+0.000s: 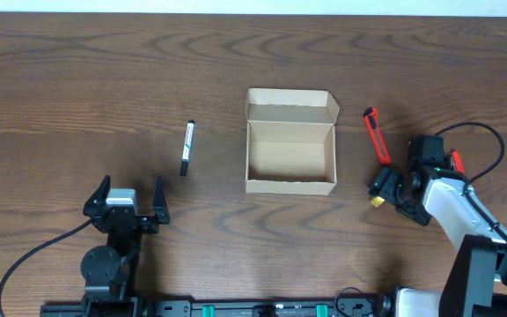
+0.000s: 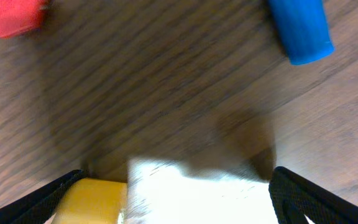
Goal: Pack container
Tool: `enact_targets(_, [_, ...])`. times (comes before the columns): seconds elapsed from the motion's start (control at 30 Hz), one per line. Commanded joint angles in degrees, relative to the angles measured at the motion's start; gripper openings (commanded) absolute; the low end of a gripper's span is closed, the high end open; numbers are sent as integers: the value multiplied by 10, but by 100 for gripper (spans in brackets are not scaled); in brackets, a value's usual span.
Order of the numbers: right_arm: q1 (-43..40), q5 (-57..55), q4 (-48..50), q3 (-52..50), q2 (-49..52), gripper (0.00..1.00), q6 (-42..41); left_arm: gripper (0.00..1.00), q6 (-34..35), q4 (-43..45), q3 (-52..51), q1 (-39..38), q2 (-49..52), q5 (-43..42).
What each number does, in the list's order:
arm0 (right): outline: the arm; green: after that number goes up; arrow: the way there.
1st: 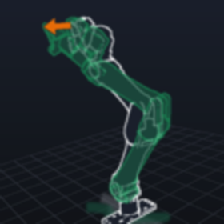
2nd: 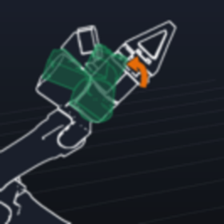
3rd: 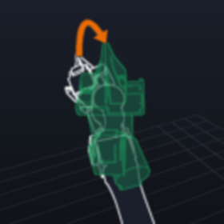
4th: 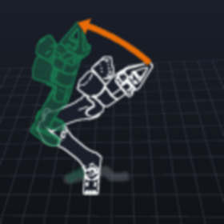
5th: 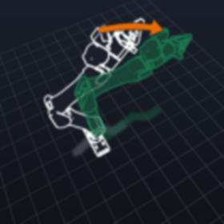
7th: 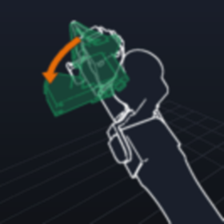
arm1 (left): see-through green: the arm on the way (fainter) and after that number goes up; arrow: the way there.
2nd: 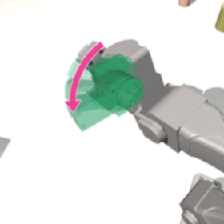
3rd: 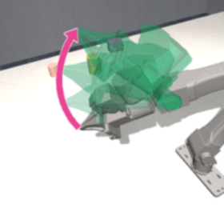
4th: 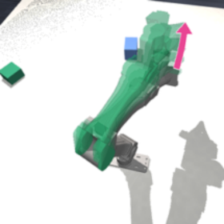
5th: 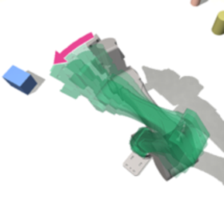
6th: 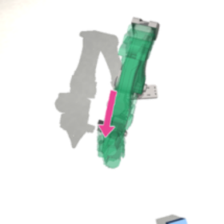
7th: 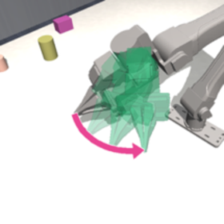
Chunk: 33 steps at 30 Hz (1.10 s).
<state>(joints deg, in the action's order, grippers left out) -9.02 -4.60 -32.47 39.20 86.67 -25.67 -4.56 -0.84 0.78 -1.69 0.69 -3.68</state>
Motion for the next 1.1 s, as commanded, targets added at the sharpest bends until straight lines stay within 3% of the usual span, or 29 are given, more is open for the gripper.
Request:
enact_targets(0.0, [-8,-16,4,-3,2,93,-11,95,10,-32,-5,2,-4,-4])
enact_targets(0.33, [-8,-16,3,-3,2,89,-11,95,9,-32,-5,2,-4,-4])
enact_targets(0.63, [-8,-12,-2,-3,2,62,-11,95,9,-32,-5,2,-4,-4])
enact_targets(1.07, [-7,-12,-10,-2,2,74,-9,95,9,-32,-5,2,-4,-4])
